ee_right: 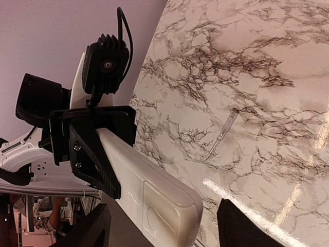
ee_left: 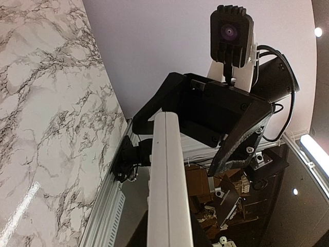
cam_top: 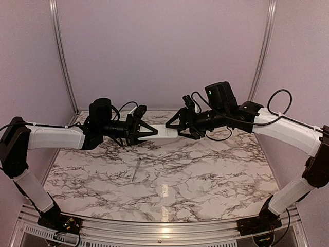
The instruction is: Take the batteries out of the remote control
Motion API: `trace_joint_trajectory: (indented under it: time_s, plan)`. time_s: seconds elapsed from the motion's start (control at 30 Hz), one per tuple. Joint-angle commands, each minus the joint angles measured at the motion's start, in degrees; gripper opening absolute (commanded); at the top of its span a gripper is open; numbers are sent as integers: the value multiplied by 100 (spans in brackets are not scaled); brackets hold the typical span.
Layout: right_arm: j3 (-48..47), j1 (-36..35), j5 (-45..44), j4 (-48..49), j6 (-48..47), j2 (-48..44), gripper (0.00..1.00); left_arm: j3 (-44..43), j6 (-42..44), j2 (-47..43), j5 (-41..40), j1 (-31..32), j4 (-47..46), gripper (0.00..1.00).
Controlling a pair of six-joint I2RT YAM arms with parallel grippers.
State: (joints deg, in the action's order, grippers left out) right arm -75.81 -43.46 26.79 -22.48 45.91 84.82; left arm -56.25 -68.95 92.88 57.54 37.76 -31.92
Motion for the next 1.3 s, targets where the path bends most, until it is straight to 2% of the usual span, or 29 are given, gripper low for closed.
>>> trace_joint_trajectory:
  time_s: [0.0, 0.43, 0.77, 1.0, 1.27]
  plan:
    - [-241, 13, 89, -205, 2, 36, 66, -116, -53, 72, -70, 56, -400, 0]
    - [-294, 17, 191, -279, -21, 86, 53, -97, -75, 131, -129, 65, -416, 0]
    - [-270, 6, 144, -267, 33, 83, 50, -114, -91, 195, -129, 147, -437, 0]
    - [-269, -99, 67, -291, 78, 130, 42, -106, -64, 202, -150, 188, -413, 0]
    - [-345, -180, 5, -329, 103, 192, 42, -94, 50, 189, -143, 206, -246, 0]
